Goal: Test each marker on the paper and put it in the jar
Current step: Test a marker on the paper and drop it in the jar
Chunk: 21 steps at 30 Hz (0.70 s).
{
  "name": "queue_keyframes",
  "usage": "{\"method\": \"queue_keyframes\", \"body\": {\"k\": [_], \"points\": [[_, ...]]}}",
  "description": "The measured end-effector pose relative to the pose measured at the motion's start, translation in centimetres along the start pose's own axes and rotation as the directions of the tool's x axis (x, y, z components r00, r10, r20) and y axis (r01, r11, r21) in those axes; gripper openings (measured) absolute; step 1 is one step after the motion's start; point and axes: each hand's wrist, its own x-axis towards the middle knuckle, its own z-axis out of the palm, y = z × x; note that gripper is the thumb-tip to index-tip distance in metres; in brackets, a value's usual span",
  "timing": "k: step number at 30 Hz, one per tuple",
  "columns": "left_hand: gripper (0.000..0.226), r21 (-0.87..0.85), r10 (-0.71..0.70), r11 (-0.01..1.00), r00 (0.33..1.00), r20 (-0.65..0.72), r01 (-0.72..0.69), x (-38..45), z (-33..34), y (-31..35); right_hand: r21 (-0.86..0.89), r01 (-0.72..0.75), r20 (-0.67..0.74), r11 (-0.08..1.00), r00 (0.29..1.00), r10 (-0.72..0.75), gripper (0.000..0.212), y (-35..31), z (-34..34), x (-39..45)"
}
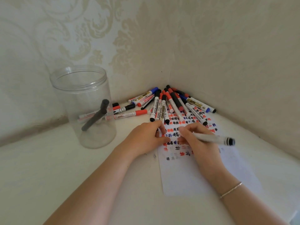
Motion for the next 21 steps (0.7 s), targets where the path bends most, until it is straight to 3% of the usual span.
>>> {"method": "queue_keyframes", "body": {"k": [3,5,12,21], "points": [[0.023,-0.011,-0.002,1.000,1.000,0.004,0.002,-0.1,0.0,0.0,0.020,-0.040,0.016,0.999,0.999,0.040,0.033,0.3,-0.3,0.1],[0.022,-0.021,-0.002,1.000,1.000,0.005,0.002,-0.1,0.0,0.0,0.089,-0.082,0.040,0.993,0.996,0.079,0.027,0.2,-0.4,0.2],[0.022,-0.021,-0.002,1.000,1.000,-0.007,0.002,-0.1,0.2,-0.1,-0.185,-0.087,-0.054,0.979,0.995,0.078,0.030,0.9,0.2,0.1],[0.022,-0.029,-0.012,1.000,1.000,-0.005,0.012,-0.2,0.1,0.2,-0.292,-0.074,-0.036,0.953,0.997,0.067,0.027,1.3,0.5,0.2]]}}
